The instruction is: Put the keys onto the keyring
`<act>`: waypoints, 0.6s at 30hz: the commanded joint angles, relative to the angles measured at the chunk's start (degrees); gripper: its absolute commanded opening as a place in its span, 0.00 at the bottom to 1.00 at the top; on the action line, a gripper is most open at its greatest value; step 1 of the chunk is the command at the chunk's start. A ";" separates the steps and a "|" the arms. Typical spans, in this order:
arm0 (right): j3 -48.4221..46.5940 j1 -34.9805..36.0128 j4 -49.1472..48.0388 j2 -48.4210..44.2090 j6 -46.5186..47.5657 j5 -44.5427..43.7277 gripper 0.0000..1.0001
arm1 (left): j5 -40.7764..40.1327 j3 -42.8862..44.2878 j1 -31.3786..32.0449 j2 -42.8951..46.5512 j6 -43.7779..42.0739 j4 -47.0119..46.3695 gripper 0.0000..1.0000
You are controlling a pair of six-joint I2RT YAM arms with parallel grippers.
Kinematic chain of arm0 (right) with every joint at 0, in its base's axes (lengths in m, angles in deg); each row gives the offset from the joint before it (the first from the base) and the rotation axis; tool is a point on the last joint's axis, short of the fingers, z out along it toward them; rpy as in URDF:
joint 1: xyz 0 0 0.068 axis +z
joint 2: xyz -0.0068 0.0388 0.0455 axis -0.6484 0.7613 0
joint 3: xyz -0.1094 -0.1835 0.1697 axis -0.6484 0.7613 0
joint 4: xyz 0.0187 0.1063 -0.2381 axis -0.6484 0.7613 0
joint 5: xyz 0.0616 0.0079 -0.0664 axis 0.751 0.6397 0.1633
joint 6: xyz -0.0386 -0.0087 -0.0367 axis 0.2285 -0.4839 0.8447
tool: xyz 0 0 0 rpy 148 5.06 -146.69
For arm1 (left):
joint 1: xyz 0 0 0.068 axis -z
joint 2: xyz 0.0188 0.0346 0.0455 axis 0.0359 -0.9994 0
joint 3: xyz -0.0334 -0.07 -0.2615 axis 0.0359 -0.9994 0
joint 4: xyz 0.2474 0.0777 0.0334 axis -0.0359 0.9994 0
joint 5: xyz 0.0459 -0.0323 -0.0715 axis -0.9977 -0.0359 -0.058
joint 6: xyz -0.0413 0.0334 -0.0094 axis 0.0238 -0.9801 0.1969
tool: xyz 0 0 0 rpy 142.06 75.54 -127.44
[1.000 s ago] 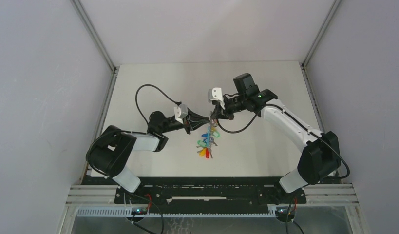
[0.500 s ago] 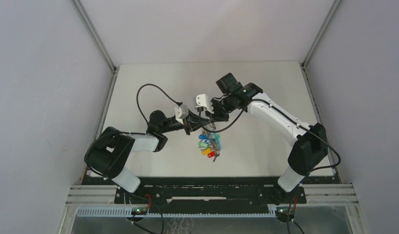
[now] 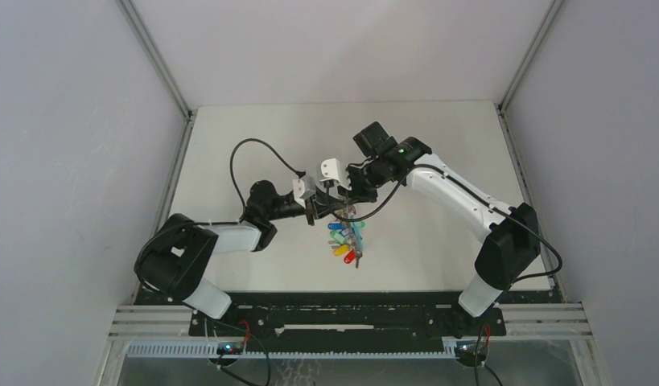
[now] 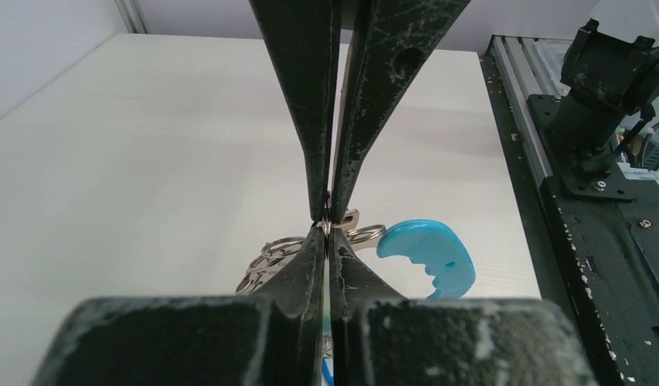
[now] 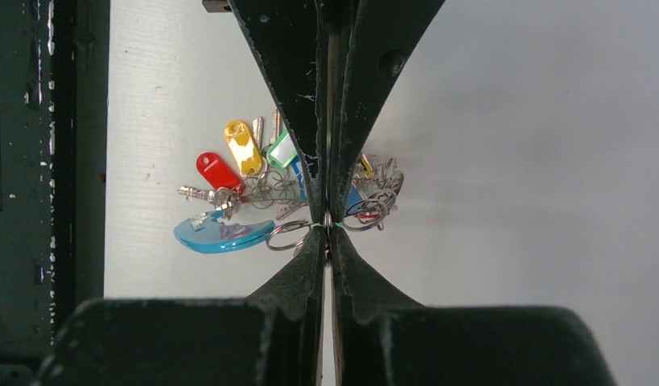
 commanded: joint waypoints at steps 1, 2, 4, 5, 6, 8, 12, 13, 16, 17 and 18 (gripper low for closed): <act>-3.12 0.98 -1.90 -0.76 0.05 1.63 0.00 | -1.08 2.43 0.89 1.62 -1.95 1.27 0.00; -3.05 0.94 -2.26 -0.95 -0.45 1.50 0.00 | -1.33 2.27 0.98 1.66 -2.17 1.22 0.00; -1.90 0.54 -3.76 -2.06 -1.83 1.03 0.00 | -2.48 1.57 1.05 1.77 -2.34 0.75 0.00; -1.01 0.10 -4.68 -3.00 -2.53 0.93 0.01 | -3.36 1.01 1.00 1.91 -2.42 0.04 0.00; 0.20 -0.61 -5.73 -3.91 -3.18 1.13 0.06 | -3.95 0.46 0.95 2.00 -2.24 -1.15 0.00; 3.00 -2.48 -7.89 -6.38 -4.42 2.92 0.19 | -4.77 -0.35 0.78 1.76 -0.69 -5.21 0.00; 9.41 -6.80 -12.43 -10.50 -5.83 9.46 0.34 | -5.00 -1.57 0.25 0.49 2.75 -12.05 0.00; 10.85 -7.81 -13.81 -11.12 -6.24 11.38 0.36 | -4.94 -1.77 0.19 0.21 3.22 -13.17 0.00; 14.06 -10.68 -17.69 -11.80 -7.77 16.36 0.39 | -4.81 -2.00 0.21 -0.22 3.80 -14.58 0.00; 14.85 -11.51 -19.10 -11.77 -8.46 17.89 0.39 | -4.64 -2.00 0.20 -0.30 3.81 -14.60 0.00; 15.33 -12.06 -20.24 -11.64 -8.96 18.99 0.40 | -4.58 -2.00 0.21 -0.36 3.81 -14.65 0.00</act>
